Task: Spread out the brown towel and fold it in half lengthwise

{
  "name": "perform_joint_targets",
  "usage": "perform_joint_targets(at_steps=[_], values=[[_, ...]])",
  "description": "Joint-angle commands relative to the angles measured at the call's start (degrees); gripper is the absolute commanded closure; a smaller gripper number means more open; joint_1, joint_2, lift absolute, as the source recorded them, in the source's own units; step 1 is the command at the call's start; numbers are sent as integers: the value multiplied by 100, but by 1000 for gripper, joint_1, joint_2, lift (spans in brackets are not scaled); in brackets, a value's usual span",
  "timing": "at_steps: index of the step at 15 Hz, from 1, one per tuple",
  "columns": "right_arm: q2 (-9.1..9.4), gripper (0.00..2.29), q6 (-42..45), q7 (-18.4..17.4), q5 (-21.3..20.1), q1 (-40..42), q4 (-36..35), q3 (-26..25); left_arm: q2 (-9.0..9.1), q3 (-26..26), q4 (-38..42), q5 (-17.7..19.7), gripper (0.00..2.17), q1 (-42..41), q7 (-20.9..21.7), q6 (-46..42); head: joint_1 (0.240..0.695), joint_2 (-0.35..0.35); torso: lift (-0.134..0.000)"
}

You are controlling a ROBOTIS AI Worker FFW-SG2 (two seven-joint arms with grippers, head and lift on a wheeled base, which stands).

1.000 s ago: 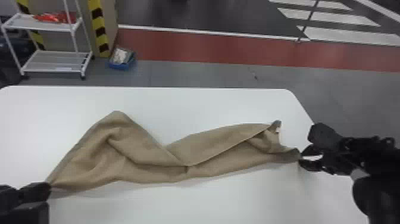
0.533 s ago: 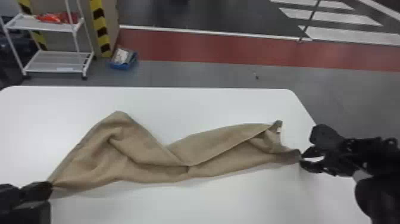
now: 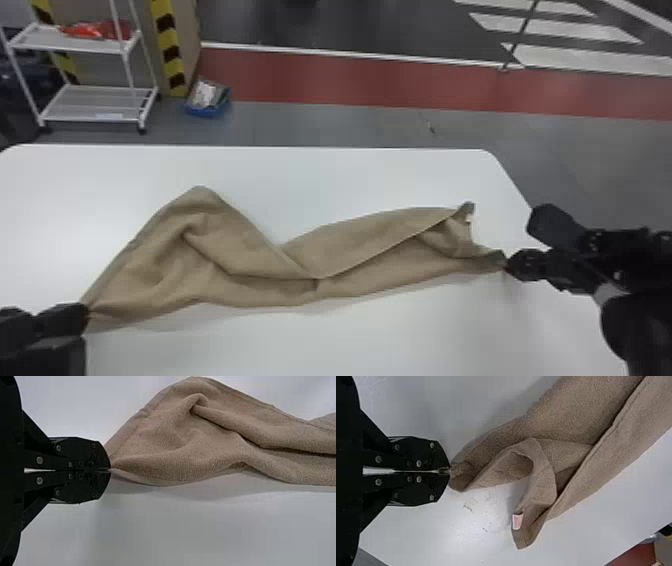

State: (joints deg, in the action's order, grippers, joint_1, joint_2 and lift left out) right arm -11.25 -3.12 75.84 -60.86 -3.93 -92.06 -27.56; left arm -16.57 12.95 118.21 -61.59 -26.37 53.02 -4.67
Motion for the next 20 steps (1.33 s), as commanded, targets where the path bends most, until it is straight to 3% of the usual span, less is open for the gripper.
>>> perform_joint_targets(at_steps=[1, 2, 5, 9, 11, 13, 14, 16, 20], values=[[0, 1116, 0, 89, 470, 24, -216, -259, 4, 41, 45, 50, 1372, 0, -2, -11, 695, -161, -124], [0, 1116, -18, 248, 777, 24, -418, -400, -4, 103, 124, 103, 1372, 0, 15, -11, 695, -162, -124], [-8, 1116, -246, 248, 1515, -38, -1024, -848, 22, 463, 475, 331, 1372, 9, 217, -275, 695, -163, -124], [-342, 1116, -1196, 248, 2579, -187, -1455, -1393, 101, 1210, 1082, 868, 1372, 211, 481, -275, 695, -181, -124], [-325, 1116, -1389, 248, 3010, -161, -1639, -1472, 206, 1368, 1284, 1158, 1372, 396, 595, -275, 695, -185, -124], [-246, 1116, -1653, 248, 3458, -205, -1771, -1525, 461, 1351, 1424, 1360, 1372, 721, 631, -222, 695, -184, -124], [-202, 1116, -1952, 248, 3660, -266, -1859, -1498, 611, 1254, 1424, 1456, 1372, 941, 631, -152, 695, -184, -124], [-131, 1116, -2391, 212, 3801, -354, -1991, -1340, 716, 929, 1389, 1448, 1372, 1345, 569, 235, 695, -184, -124], [-123, 1116, -2936, -1133, 3660, -653, -1833, -531, 804, 146, 677, 1386, 1372, 2523, 200, 1096, 605, -183, -124]])
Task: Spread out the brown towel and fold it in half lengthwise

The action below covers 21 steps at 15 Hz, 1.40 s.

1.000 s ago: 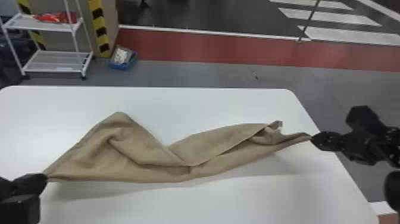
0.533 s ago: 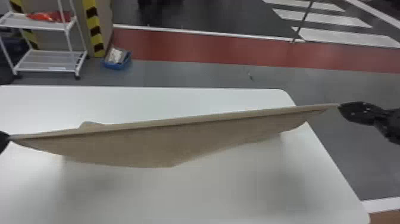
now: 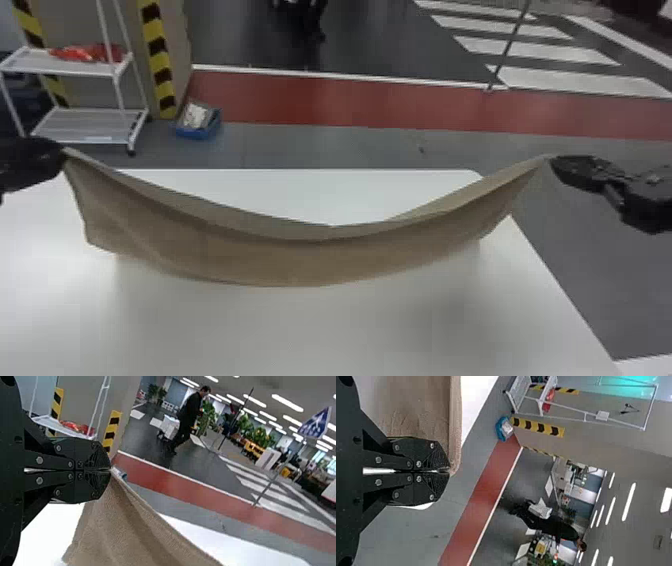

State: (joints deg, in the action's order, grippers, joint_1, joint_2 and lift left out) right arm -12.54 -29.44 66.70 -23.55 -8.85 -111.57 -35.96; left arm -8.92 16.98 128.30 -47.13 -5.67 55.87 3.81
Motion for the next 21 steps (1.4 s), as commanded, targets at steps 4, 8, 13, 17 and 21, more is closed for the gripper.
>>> perform_joint_targets(at_steps=[4, 8, 13, 17, 21], values=[[-29, 1116, -1007, -1151, -510, -1216, 821, 959, 153, -784, -1861, -314, 1376, 2193, -498, 740, 511, -168, -124], [-73, 1116, -1288, -1555, -809, -2490, 1647, 1539, 206, -1039, -3258, -411, 1372, 3537, -902, 740, 423, -150, -124], [-275, 1116, -1991, -1493, -642, -2903, 1762, 1513, 171, -792, -3223, -332, 1372, 3819, -928, 881, 286, -136, -124], [-275, 1116, -1183, -1203, -229, -680, 566, 1223, 65, -335, -2529, -235, 1372, 1973, -1095, -121, 364, -120, -124], [-20, 1116, -145, -931, 61, 1008, -365, 757, -163, 157, -1782, -15, 1372, 294, -1210, -912, 562, -107, -124]])
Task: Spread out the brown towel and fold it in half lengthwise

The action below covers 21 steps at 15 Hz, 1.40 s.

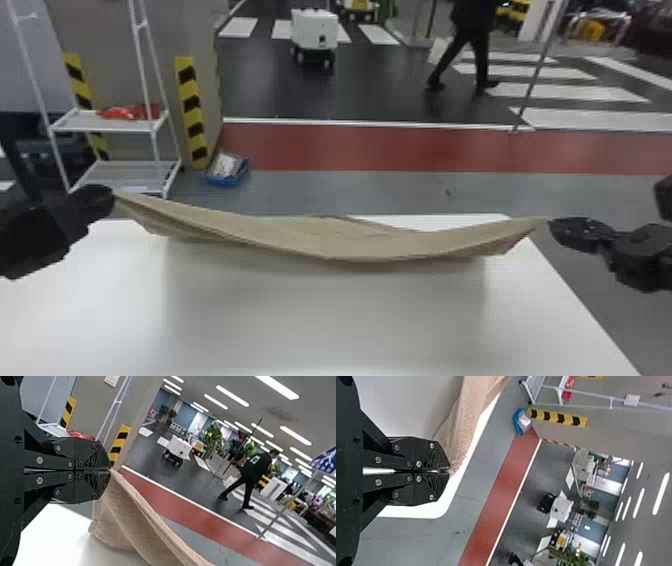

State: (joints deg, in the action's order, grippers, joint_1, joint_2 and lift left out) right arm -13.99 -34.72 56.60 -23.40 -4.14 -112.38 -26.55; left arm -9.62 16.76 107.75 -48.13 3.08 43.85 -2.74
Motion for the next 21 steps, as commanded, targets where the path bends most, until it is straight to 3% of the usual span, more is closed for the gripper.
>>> perform_joint_targets(at_steps=[1, 3, 5, 9, 14, 17, 19, 21], values=[[248, 1116, 716, 212, 90, 783, -390, -333, -111, 319, 387, 93, 1372, -888, 0, -503, 591, -102, -124], [450, 1116, 1173, 466, 169, 1249, -663, -632, -216, 609, 624, 84, 1372, -1538, 27, -802, 651, -90, -124], [459, 1116, 1384, 739, 398, 1697, -830, -896, -278, 935, 852, 93, 1372, -2136, 176, -1154, 695, -80, -124], [775, 1116, 2193, 1213, 775, 2145, -988, -1608, -321, 1497, 1222, 84, 1372, -2874, 1038, -1435, 695, -58, -124], [1056, 1116, 2984, 1750, 1268, 2585, -1199, -2478, -278, 1980, 1591, 93, 1376, -3164, 2083, -1787, 695, -57, -124], [1013, 1116, 2931, 1785, 1329, 2497, -1137, -2566, -278, 1936, 1828, 119, 1372, -3094, 2338, -1804, 695, -70, -124], [977, 1116, 2597, 1794, 934, 1978, -997, -2425, -260, 1585, 1881, -30, 1376, -2768, 2470, -1751, 695, -95, -124], [766, 1116, 2351, 1802, 398, 1592, -601, -2038, -234, 1005, 1819, -355, 1372, -2338, 2549, -1540, 695, -126, -124]])
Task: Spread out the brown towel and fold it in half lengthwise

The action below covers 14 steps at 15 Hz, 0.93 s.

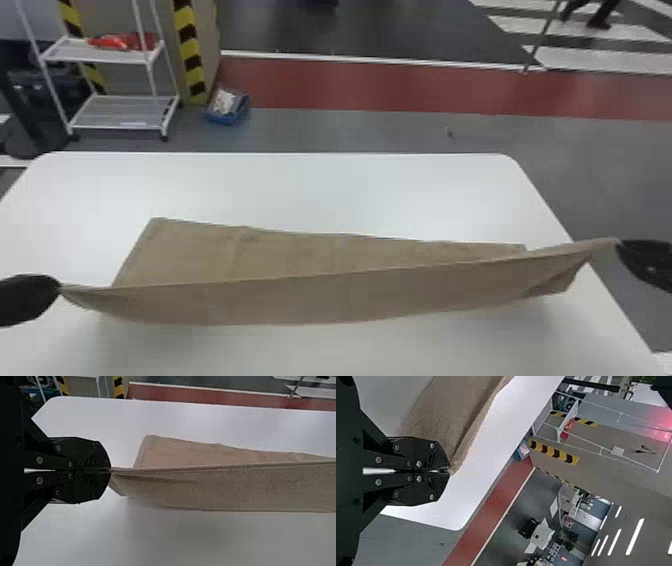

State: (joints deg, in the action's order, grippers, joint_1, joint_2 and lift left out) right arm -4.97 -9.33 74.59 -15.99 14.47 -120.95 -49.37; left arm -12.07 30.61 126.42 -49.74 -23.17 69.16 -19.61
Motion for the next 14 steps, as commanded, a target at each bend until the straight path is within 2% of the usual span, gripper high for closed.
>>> perform_joint_targets(at_steps=[1, 3, 8, 14], values=[[-206, 1116, -223, -6, -510, -410, 467, 367, 12, -627, -153, -326, 1372, 480, 36, 235, 695, -143, -124], [-329, 1116, -206, -15, -888, -673, 898, 613, 12, -1049, -513, -660, 1376, 981, 133, 305, 695, -173, -124], [-601, 1116, -223, -77, -1152, -1113, 1742, 683, -32, -1541, -1269, -1108, 1376, 1852, 247, 498, 695, -210, -124], [-848, 1116, -206, -340, -1442, -1579, 2770, 824, -137, -1629, -1937, -1258, 1376, 2335, 247, 534, 695, -233, -124]])
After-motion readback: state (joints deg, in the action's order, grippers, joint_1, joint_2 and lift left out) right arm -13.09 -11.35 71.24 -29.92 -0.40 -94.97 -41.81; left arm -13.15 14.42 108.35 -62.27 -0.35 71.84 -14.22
